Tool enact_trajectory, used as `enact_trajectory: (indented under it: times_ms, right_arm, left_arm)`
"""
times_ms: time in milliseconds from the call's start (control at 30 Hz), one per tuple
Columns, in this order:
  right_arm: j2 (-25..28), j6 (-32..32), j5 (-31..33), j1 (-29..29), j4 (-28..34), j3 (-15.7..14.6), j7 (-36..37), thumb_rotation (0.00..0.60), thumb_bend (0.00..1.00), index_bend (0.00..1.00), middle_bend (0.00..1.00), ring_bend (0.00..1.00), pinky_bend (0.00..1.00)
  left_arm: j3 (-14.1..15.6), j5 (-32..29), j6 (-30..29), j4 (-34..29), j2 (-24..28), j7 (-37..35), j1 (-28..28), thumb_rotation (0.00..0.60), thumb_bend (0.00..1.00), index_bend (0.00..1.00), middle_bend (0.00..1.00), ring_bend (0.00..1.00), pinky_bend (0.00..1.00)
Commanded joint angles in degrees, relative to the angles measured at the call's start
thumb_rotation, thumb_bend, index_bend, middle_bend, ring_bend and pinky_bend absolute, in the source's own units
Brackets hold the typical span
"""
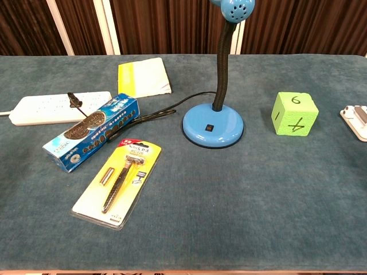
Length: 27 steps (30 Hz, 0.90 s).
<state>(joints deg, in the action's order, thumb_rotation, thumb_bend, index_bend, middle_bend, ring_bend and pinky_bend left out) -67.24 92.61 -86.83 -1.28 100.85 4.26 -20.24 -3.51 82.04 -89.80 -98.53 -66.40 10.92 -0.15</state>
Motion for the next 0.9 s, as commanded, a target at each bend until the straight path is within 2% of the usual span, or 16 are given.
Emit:
enact_trajectory:
  times_ms: [33,900]
  right_arm:
    - [0.0,0.0,0.0,0.0,0.0,0.0,-0.1,0.600,0.20,0.00,0.00,0.00,0.00]
    - [-0.1,-1.5,-0.4,0.4,0.3,-0.6,1.5,0.600,0.20,0.00,0.00,0.00,0.00]
  left_arm:
    - [0.0,0.0,0.0,0.0,0.0,0.0,0.0,0.600,0.38,0.16,0.00,0.00,0.00]
    - [0.1,0.0,0.1,0.0,0.0,0.1,0.0,0.600,0.38,0.16,0.00,0.00,0.00]
